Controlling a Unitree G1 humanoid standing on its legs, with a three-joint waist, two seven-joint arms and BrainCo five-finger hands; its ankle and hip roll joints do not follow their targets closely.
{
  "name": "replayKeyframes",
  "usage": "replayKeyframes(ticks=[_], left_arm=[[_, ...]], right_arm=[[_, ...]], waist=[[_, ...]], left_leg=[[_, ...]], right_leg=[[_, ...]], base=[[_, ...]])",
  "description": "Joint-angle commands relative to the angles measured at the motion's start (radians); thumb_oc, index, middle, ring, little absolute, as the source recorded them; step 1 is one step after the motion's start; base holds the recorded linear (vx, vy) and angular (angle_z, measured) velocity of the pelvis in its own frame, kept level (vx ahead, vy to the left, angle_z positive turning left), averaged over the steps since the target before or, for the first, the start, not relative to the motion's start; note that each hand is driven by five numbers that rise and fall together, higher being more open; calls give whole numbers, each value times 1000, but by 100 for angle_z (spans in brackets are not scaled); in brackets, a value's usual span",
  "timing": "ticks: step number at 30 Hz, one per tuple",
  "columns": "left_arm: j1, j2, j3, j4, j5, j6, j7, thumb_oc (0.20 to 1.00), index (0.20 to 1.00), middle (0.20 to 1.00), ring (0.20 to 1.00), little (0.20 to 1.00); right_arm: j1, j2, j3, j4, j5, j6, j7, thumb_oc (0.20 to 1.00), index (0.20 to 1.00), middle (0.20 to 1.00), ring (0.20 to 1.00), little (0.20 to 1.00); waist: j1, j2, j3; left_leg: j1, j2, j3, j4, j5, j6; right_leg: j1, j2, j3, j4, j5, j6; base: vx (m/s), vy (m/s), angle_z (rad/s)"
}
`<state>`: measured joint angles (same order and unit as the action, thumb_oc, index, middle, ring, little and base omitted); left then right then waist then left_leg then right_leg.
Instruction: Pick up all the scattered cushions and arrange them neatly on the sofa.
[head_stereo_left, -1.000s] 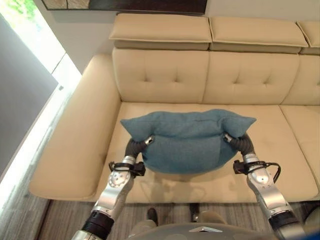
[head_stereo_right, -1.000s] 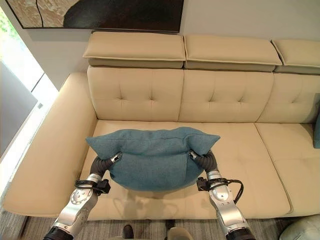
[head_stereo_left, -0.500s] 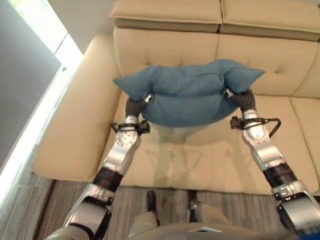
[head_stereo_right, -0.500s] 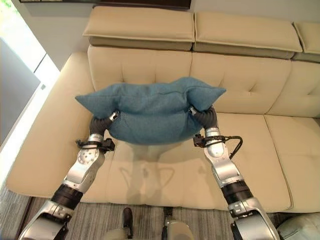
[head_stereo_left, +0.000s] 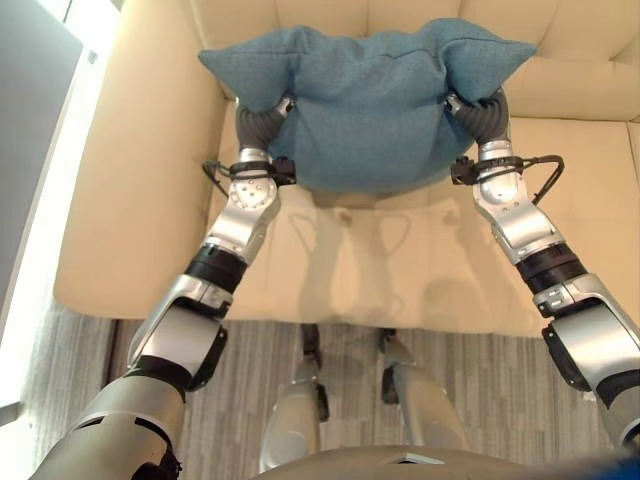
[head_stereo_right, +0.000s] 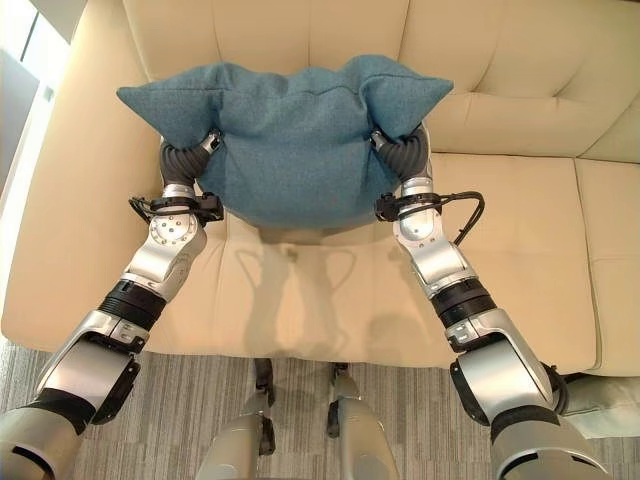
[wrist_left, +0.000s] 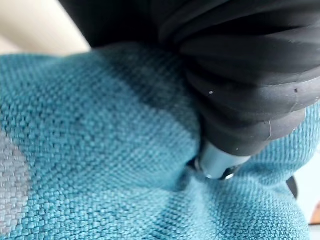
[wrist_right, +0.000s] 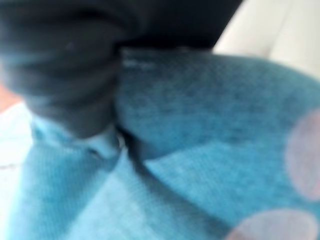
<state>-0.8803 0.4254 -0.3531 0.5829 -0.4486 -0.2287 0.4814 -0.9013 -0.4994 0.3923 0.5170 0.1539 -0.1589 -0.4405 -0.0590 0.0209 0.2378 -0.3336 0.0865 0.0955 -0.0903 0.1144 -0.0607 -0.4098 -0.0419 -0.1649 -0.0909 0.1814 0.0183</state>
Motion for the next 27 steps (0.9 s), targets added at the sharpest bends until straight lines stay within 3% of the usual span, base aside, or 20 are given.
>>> replayKeyframes(ticks=[1, 9, 10, 11, 12, 13, 14, 19, 27], left_arm=[[-187, -2, -69, -35, 32, -121, -23, 200, 200, 200, 200, 200], [-339, 37, -118, 147, 34, -95, -21, 200, 200, 200, 200, 200], [-391, 39, -136, 194, 33, -89, -16, 846, 846, 846, 846, 846], [-417, 43, -150, 214, 42, -86, -13, 1000, 1000, 1000, 1000, 1000], [-447, 42, -162, 243, 41, -82, -9, 1000, 1000, 1000, 1000, 1000], [-475, 44, -168, 266, 33, -83, -8, 1000, 1000, 1000, 1000, 1000], [-513, 50, -178, 298, 27, -80, 2, 1000, 1000, 1000, 1000, 1000], [-617, 81, -182, 388, 3, -63, 57, 1000, 1000, 1000, 1000, 1000], [-615, 172, -135, 425, -57, -64, 78, 1000, 1000, 1000, 1000, 1000]], right_arm=[[-157, 43, 61, -31, -25, -86, 16, 200, 200, 200, 200, 200], [-293, 36, 124, 176, -15, -60, 12, 200, 200, 200, 200, 200], [-340, 32, 153, 231, -15, -52, 11, 253, 253, 253, 253, 253], [-364, 30, 167, 273, -21, -45, 10, 398, 398, 398, 398, 398], [-390, 34, 173, 309, -14, -42, 3, 605, 605, 605, 605, 605], [-416, 31, 190, 343, -23, -35, 1, 947, 947, 947, 947, 947], [-455, 31, 204, 394, -25, -24, -15, 1000, 1000, 1000, 1000, 1000], [-581, -19, 245, 512, -102, 27, -107, 1000, 1000, 1000, 1000, 1000], [-633, -145, 258, 573, -73, 61, -137, 1000, 1000, 1000, 1000, 1000]], waist=[[17, -32, -50], [18, -26, -44], [16, -23, -37], [15, -23, -36], [17, -21, -35], [16, -20, -35], [18, -21, -35], [24, -18, -34], [22, -13, -41]], left_leg=[[13, -13, -4, 3, -20, -37], [-95, -6, -21, 3, 4, -60], [-118, -6, -26, 3, 12, -67], [-129, -6, -29, 3, 15, -69], [-140, -6, -33, 3, 18, -71], [-150, -6, -36, 3, 20, -73], [-167, -6, -46, 3, 23, -75], [-184, -4, -65, 3, 28, -66], [-152, -10, -57, 3, 20, -62]], right_leg=[[-12, -45, 37, 118, -92, 114], [-91, -36, 38, 63, -53, 123], [-108, -32, 35, 51, -44, 124], [-115, -31, 34, 46, -37, 124], [-123, -30, 35, 40, -31, 126], [-130, -28, 36, 32, -26, 126], [-144, -23, 33, 26, -21, 129], [-172, -16, 48, 26, -20, 125], [-140, -22, 52, 17, -22, 123]], base=[[41, -28, 6], [13, -30, 7], [4, -46, 7], [-9, -45, 3], [0, 0, 0], [8, -37, -2], [0, 0, 0], [8, -17, -4], [2, 4, 0]])
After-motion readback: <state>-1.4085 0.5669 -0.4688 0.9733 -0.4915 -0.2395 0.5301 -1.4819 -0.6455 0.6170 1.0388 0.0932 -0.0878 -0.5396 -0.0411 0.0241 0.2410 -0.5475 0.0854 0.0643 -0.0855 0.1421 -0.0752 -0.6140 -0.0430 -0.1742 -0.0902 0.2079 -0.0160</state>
